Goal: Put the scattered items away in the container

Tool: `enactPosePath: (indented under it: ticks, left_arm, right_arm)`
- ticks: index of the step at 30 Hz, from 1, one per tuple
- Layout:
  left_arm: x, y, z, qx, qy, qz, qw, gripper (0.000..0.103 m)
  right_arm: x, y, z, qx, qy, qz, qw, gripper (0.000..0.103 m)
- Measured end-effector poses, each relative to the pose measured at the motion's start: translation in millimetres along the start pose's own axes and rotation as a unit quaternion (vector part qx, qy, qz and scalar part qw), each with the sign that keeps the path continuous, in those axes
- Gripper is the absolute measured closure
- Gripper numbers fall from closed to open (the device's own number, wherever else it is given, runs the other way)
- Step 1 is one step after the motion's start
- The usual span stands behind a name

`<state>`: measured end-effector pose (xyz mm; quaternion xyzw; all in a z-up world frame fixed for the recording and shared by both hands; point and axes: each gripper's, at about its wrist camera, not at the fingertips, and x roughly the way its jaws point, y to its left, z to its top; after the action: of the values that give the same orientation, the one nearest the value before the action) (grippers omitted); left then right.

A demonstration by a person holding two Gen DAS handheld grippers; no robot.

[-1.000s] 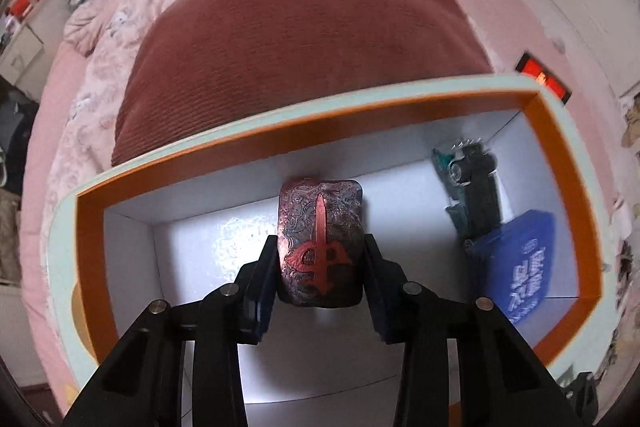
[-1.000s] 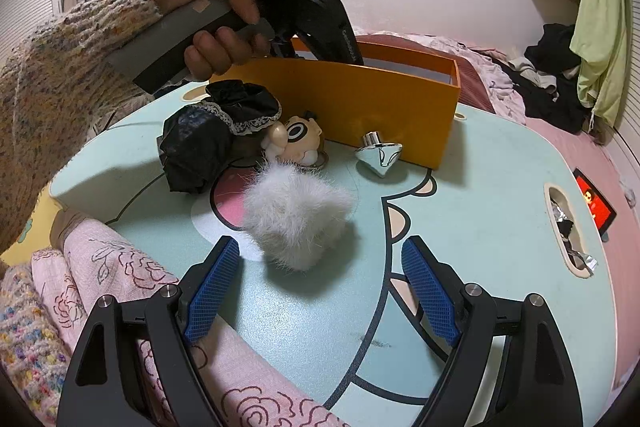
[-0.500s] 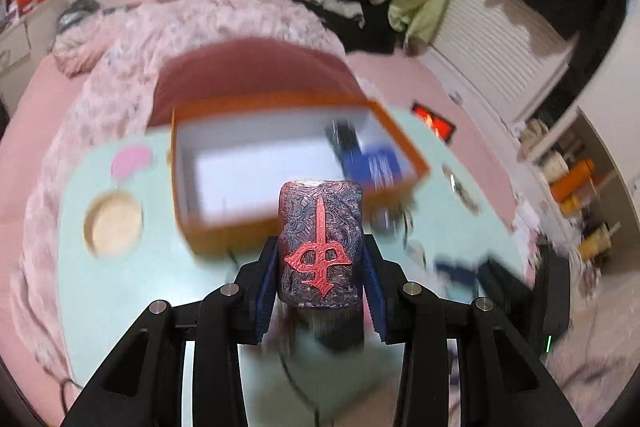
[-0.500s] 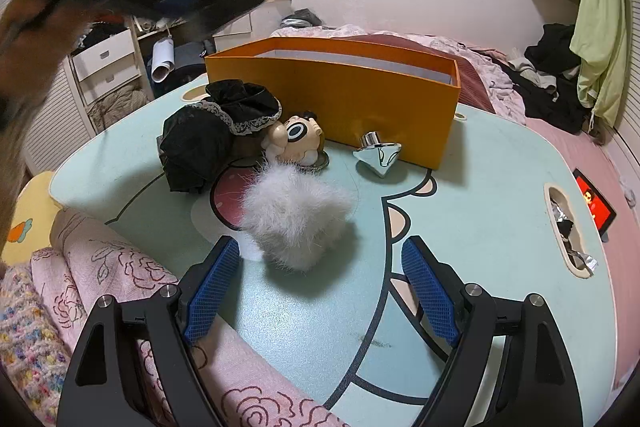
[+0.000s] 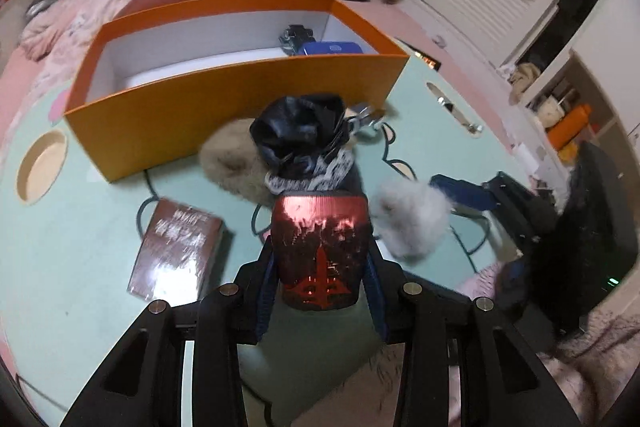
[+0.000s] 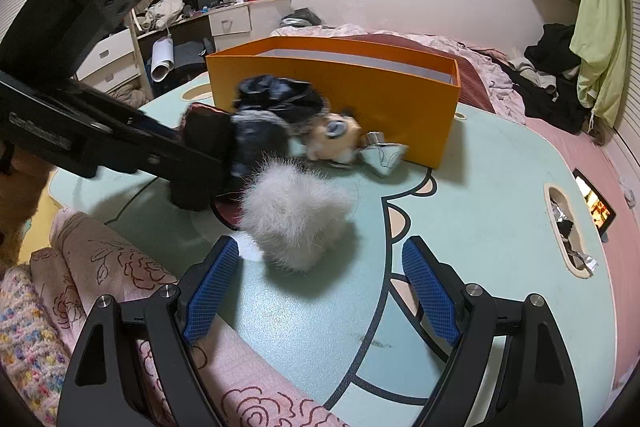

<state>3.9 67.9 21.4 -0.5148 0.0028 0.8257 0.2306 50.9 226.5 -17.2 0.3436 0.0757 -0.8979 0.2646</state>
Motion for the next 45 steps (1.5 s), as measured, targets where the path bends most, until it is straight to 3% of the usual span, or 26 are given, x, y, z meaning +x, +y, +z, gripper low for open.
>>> enactPosePath:
  ticks: [4, 6, 8, 9, 14, 19, 22, 24, 26, 30, 40, 45]
  left_arm:
    - [-3, 6, -11, -0.008, -0.011, 0.04, 0.9991, 0.064]
    - [-8, 9, -18, -0.01, -0.017, 0.056, 0.9983, 0.057]
    - [-18, 11, -24, -0.004, -0.04, 0.067, 0.9969, 0.034]
    - [-23, 10, -27, 0.0, -0.055, 0.073, 0.9958, 0.03]
    - [-48, 6, -44, 0.014, -0.117, 0.098, 0.9882, 0.022]
    - [-57, 11, -67, 0.016, -0.144, 0.164, 0.9757, 0.008]
    - [-42, 24, -71, 0.0, -0.116, 0.191, 0.9748, 0.007]
    - [-33, 34, -71, -0.017, -0.101, 0.185, 0.9774, 0.004]
    - [-29, 43, -68, -0.033, -0.108, 0.169, 0.9791, 0.0]
    - [-28, 52, -65, -0.046, -0.13, 0.182, 0.9736, 0.0]
    - [-29, 56, -66, -0.045, -0.133, 0.179, 0.9737, 0.0]
    - [-29, 57, -66, -0.045, -0.133, 0.179, 0.9737, 0.0]
  right_arm:
    - [0, 0, 0, 0.0, 0.0, 0.0, 1.0, 0.019]
    - [0, 0, 0, 0.0, 0.0, 0.0, 1.0, 0.019]
    - [0, 0, 0, 0.0, 0.0, 0.0, 1.0, 0.019]
    - [0, 0, 0, 0.0, 0.0, 0.0, 1.0, 0.019]
    - [0, 0, 0, 0.0, 0.0, 0.0, 1.0, 0.019]
    - [0, 0, 1, 0.0, 0.0, 0.0, 1.0, 0.019]
    - [0, 0, 1, 0.0, 0.0, 0.0, 1.0, 0.019]
    - [0, 0, 0, 0.0, 0.0, 0.0, 1.0, 0.019]
    - [-1, 0, 0, -0.001, 0.001, -0.002, 1.0, 0.019]
    - [-4, 0, -2, 0.001, 0.002, -0.006, 1.0, 0.018]
    - [-9, 5, 3, -0.009, 0.015, -0.025, 1.0, 0.019]
    - [-38, -8, 37, -0.013, -0.025, -0.015, 0.999, 0.019]
